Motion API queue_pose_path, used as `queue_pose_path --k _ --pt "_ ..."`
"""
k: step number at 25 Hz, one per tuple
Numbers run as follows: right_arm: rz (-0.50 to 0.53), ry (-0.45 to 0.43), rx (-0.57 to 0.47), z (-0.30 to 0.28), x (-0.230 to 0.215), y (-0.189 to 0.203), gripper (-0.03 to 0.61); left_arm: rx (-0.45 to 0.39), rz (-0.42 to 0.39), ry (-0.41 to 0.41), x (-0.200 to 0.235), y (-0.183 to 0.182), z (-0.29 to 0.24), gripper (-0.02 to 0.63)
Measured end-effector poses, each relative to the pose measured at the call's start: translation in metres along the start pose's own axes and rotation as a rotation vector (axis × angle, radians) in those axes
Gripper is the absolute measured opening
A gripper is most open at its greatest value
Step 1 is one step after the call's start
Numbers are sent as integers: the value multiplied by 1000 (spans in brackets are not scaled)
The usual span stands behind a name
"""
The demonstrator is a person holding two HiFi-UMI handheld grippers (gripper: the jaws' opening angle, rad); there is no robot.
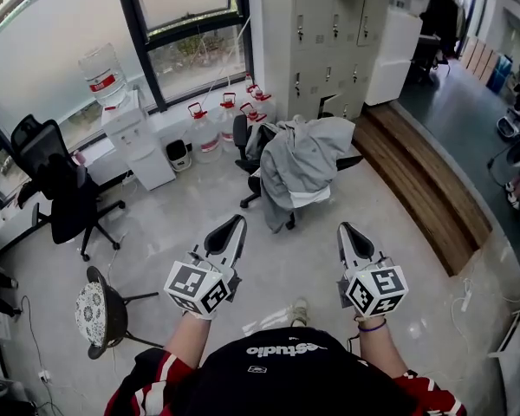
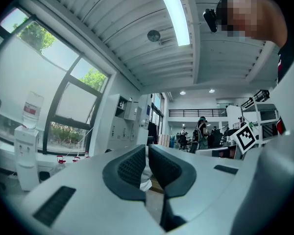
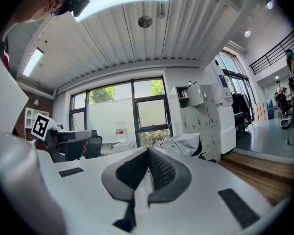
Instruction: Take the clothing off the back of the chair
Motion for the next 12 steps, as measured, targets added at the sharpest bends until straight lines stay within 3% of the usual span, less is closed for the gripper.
queue_pose_path --k 12 --pt "-6 -34 14 -86 -93 -10 15 -7 5 1 20 14 -122 37"
Point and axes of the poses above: the fingertips, and each gripper's own axes: z backward along the fingers, x to its left, y out of its underside, the point moved 4 cm from there along z, backward along the fingers, and after that the axes turned 7 degrees about -x, right-handed, at the moved point
